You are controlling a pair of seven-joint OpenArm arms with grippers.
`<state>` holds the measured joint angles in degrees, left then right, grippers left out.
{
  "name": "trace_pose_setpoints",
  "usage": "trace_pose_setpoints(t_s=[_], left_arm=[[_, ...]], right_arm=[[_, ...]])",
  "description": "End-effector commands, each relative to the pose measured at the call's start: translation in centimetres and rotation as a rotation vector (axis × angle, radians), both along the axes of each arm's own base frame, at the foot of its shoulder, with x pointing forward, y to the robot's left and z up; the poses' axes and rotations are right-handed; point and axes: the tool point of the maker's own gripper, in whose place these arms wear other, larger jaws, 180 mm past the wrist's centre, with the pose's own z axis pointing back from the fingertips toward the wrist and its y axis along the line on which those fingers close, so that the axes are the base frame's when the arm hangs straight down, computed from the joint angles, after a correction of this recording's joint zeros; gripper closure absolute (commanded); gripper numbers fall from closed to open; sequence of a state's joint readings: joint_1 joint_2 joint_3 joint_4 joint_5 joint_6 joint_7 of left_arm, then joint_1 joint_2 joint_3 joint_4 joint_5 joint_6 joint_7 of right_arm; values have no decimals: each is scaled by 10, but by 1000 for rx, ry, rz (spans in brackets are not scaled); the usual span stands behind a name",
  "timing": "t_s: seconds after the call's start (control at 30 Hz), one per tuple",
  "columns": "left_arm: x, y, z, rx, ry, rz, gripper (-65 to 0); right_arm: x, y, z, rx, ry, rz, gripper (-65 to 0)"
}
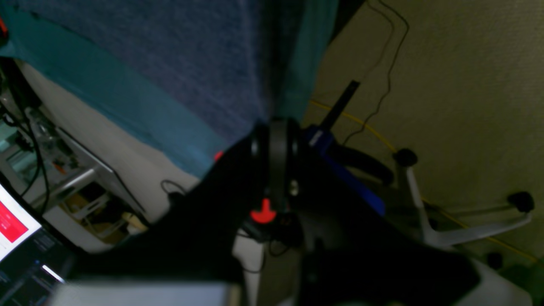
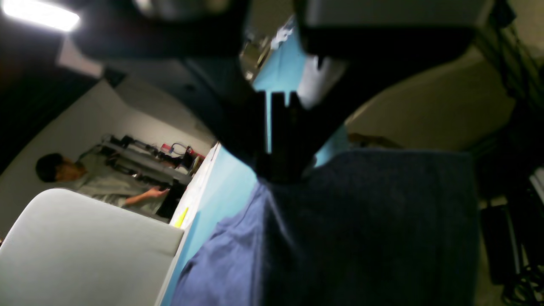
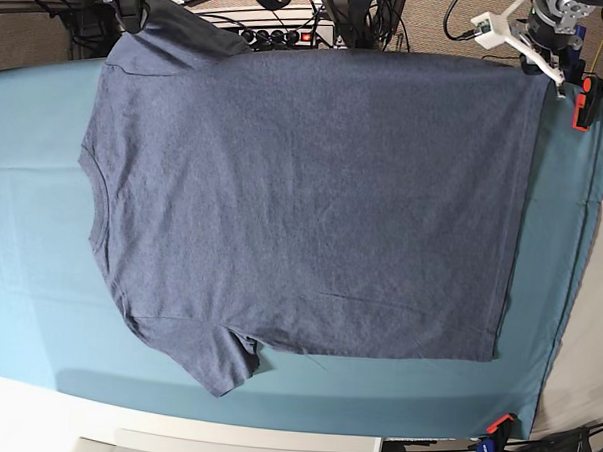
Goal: Fold the T-shirt properly
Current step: 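Pull the shoulders apart with both grippers to smooth the shirt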
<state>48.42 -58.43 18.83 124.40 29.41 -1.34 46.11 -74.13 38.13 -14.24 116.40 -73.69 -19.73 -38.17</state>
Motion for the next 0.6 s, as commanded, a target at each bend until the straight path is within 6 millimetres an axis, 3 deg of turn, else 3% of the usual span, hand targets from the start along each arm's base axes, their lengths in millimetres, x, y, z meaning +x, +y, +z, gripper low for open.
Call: trace_pose_setpoints(t_s=[0.0, 0.23, 0.57], left_arm=[[4, 1, 7, 10, -20, -7, 0], [0, -13, 14, -37, -15, -9, 0], [-8, -13, 12, -34, 5, -15, 0]], right_arm=[[1, 1, 7, 3, -24, -1, 0], [1, 1, 8, -2, -28, -7, 0], [1, 2, 7, 1, -27, -3, 0]])
